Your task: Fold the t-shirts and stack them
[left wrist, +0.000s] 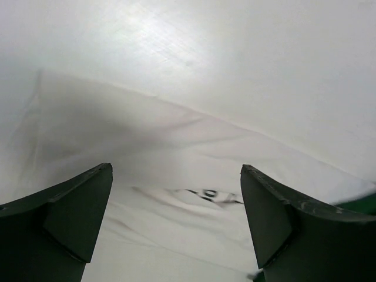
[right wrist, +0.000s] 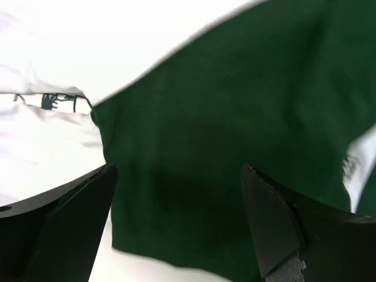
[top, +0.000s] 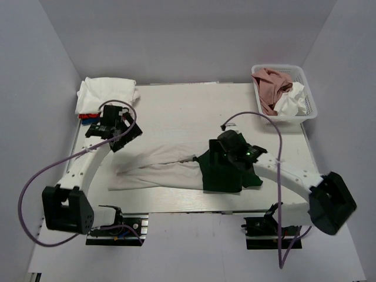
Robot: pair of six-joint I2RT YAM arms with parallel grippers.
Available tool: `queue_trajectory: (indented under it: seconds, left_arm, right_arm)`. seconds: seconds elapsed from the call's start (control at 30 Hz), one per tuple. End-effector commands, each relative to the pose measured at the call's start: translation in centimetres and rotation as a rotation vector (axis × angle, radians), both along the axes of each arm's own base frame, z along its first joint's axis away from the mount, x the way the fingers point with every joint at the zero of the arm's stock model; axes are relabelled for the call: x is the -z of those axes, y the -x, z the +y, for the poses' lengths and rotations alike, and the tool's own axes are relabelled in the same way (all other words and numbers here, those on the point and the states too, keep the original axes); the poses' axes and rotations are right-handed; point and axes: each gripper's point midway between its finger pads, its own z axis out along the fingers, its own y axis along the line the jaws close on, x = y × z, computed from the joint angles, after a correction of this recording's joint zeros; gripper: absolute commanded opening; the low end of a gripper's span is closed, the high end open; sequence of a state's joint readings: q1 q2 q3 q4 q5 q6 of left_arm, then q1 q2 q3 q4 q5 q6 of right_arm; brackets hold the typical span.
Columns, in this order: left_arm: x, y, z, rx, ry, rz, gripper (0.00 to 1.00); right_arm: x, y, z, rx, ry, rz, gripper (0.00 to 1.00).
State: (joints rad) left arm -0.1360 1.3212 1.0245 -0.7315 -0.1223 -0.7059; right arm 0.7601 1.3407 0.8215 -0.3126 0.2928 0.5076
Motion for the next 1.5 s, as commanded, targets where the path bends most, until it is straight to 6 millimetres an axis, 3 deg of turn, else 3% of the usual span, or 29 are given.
queue_trajectory:
  seconds: [0.0,0.07,0.13,0.23,0.4,0.53,0.7,0.73,0.8,0.83,0.87,0.9,0.93,0.97,1.03,1.07,1.1,1.13,1.17,1.2,1.23,1.27,1.3,1.37,1.47]
  left_arm:
    - [-5.3,-0.8,-2.8,0.189,0.058,-0.164,1.0]
    - [-5.0,0.0,-5.3,0.306,0.118,-0.143,1.0]
    - [-1.6,0.9,-6.1,0.331,0.115,-0.026,1.0]
    - [2.6,3.0,-5.5,0.321,0.017,0.17,1.0]
    - [5.2,5.2,-4.6,0.313,-0.077,0.266,1.0]
    - [7.8,5.9,-5.9,0.351,-0.066,0.338,1.0]
    - [11.3,7.3,-6.6,0.376,-0.07,0.454,1.0]
    - [11.8,7.6,-6.7,0.379,-0.065,0.471,1.0]
    - [12.7,8.3,-7.2,0.379,-0.061,0.511,1.0]
    - [13.0,8.5,-7.4,0.37,-0.049,0.526,1.0]
    - [13.3,8.6,-8.1,0.389,-0.029,0.529,1.0]
    - [13.8,9.2,-8.6,0.407,-0.023,0.555,1.0]
    - [13.7,9.1,-9.1,0.406,-0.011,0.557,1.0]
    - [13.7,9.1,-9.9,0.411,0.017,0.551,1.0]
    - [13.8,9.5,-11.7,0.439,0.067,0.564,1.0]
    - [13.8,8.9,-12.7,0.427,0.095,0.531,1.0]
    - [14.0,9.4,-13.5,0.437,0.111,0.532,1.0]
    - [14.0,9.7,-14.4,0.441,0.151,0.532,1.0]
    - [14.0,9.6,-15.3,0.446,0.181,0.503,1.0]
    - [13.8,9.5,-16.1,0.425,0.212,0.498,1.0]
    - [13.9,10.2,-16.8,0.424,0.23,0.509,1.0]
    - [13.7,10.2,-17.5,0.426,0.253,0.505,1.0]
    - [13.5,10.3,-18.1,0.425,0.278,0.493,1.0]
    - [13.0,10.9,-19.0,0.453,0.273,0.479,1.0]
    - [9.7,9.7,-19.5,0.483,0.183,0.389,1.0]
  right_arm:
    - [0.2,2.2,-3.0,0.152,-0.065,0.057,0.9]
    - [2.0,4.4,-4.2,0.178,-0.08,0.141,0.9]
    - [2.9,5.1,-4.8,0.212,-0.106,0.158,0.9]
    - [4.1,5.8,-5.5,0.23,-0.129,0.206,0.9]
    - [6.0,6.4,-7.1,0.276,-0.079,0.258,0.9]
    - [8.1,5.9,-8.1,0.312,-0.025,0.309,0.9]
    - [8.4,1.5,-7.3,0.311,-0.038,0.251,0.9]
    - [8.6,-0.2,-6.7,0.313,-0.023,0.256,0.9]
    - [9.4,-1.4,-7.6,0.322,0.037,0.269,0.9]
    - [8.5,-4.1,-7.2,0.342,0.037,0.231,0.9]
    - [9.2,-4.7,-7.4,0.345,0.066,0.24,0.9]
    - [8.3,-6.7,-7.0,0.341,0.06,0.202,0.9]
    - [7.1,-9.0,-6.6,0.342,0.046,0.161,0.9]
    - [8.9,-9.5,-6.8,0.35,0.071,0.198,0.9]
    - [6.3,-13.9,-4.9,0.324,0.012,0.121,0.9]
    - [7.1,-15.1,-4.4,0.321,0.012,0.125,0.9]
    - [6.6,-16.7,-3.5,0.288,-0.017,0.074,0.9]
    - [7.5,-17.3,-3.3,0.279,-0.016,0.076,0.9]
    - [6.7,-19.4,-1.8,0.251,-0.059,0.045,0.9]
    - [6.7,-20.2,-1.6,0.234,-0.06,0.038,0.9]
    - [8.3,-20.5,-1.5,0.218,-0.035,0.061,0.9]
    - [5.6,-23.4,-0.3,0.198,-0.067,-0.012,0.9]
    - [8.0,-23.6,-0.1,0.187,-0.047,0.023,0.9]
    - [6.0,-25.9,1.5,0.142,-0.081,-0.028,0.9]
    - [4.4,-26.5,2.5,0.092,-0.123,-0.05,0.9]
